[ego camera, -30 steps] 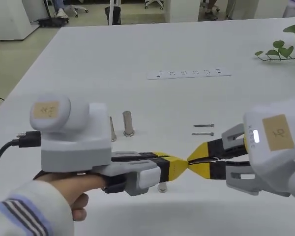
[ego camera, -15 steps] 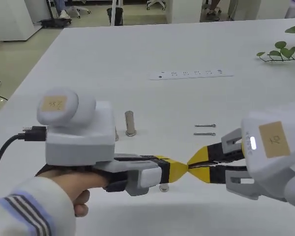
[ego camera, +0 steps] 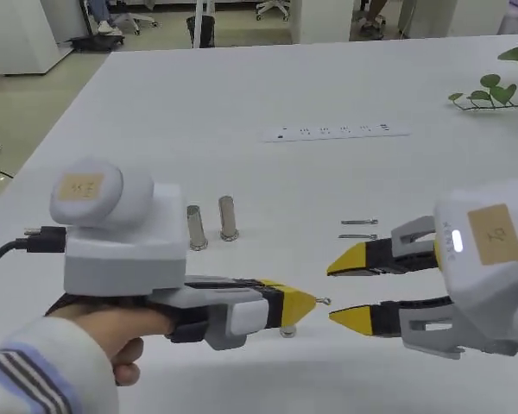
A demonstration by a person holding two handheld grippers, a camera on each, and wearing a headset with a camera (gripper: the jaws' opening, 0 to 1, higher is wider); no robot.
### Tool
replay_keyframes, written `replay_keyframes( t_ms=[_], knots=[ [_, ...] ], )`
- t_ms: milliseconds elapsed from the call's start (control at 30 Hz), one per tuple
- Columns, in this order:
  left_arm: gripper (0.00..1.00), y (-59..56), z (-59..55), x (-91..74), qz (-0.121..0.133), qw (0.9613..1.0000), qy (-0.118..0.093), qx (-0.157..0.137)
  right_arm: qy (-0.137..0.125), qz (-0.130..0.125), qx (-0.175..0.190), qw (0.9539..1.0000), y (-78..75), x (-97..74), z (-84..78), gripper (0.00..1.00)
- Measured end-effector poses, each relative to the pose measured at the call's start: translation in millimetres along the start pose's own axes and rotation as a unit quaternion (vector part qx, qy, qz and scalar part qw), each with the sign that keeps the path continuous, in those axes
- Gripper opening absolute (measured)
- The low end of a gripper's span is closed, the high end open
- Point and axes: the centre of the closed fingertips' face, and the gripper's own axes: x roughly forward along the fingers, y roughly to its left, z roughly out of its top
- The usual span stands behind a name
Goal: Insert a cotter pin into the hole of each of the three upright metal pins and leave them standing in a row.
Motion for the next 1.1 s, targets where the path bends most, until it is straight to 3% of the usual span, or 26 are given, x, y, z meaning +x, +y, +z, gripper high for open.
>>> replay_keyframes(
  t_ms=[133,200,300,400,467,533,600,733,800,933,1100],
  knots=[
    [0.0,-4.0,2.0,-5.5,-0.014,0.9983,-0.011,0.056,-0.029,0.02,0.086,0.9957,1.7,-3.3,-6.0,0.26],
    [0.0,-5.3,0.4,-7.2,-0.019,0.9981,-0.008,0.059,-0.053,0.041,0.141,0.9877,4.9,-6.0,-5.5,0.26],
    [0.0,-5.2,-0.9,-8.4,-0.022,0.9956,-0.006,0.09,-0.072,0.052,0.199,0.976,4.6,-8.0,-7.4,0.28],
    [0.0,-8.5,-1.0,-8.9,-0.032,0.9916,-0.007,0.125,-0.082,0.059,0.22,0.9701,4.8,-9.0,-9.7,0.31],
    [0.0,-10.1,-3.5,-8.7,-0.039,0.9881,0.0,0.149,-0.092,0.074,0.242,0.9629,8.2,-9.6,-7.7,0.31],
    [0.0,-10.8,-5.5,-8.4,-0.046,0.981,0.004,0.188,-0.109,0.095,0.261,0.9544,13.0,-10.7,-1.6,0.3],
    [0.0,-14.7,-7.2,-8.4,-0.057,0.9796,0.004,0.192,-0.121,0.111,0.273,0.9481,16.4,-11.6,3.0,0.3],
    [0.0,-23.5,-6.8,-9.0,-0.08,0.969,-0.002,0.234,-0.146,0.126,0.272,0.9426,20.1,-12.8,12.8,0.27],
    [0.0,-28.6,-6.8,-9.7,-0.095,0.9601,-0.005,0.263,-0.148,0.132,0.272,0.9415,21.9,-12.5,14.6,0.27],
    [0.0,-35.5,-7.3,-11.6,-0.109,0.9548,-0.009,0.277,-0.148,0.154,0.268,0.9396,29.6,-11.6,16.9,0.22],
    [0.0,-40.2,-9.8,-12.0,-0.121,0.9518,-0.004,0.282,-0.149,0.173,0.259,0.9385,37.7,-9.3,21.1,0.16]
  ],
)
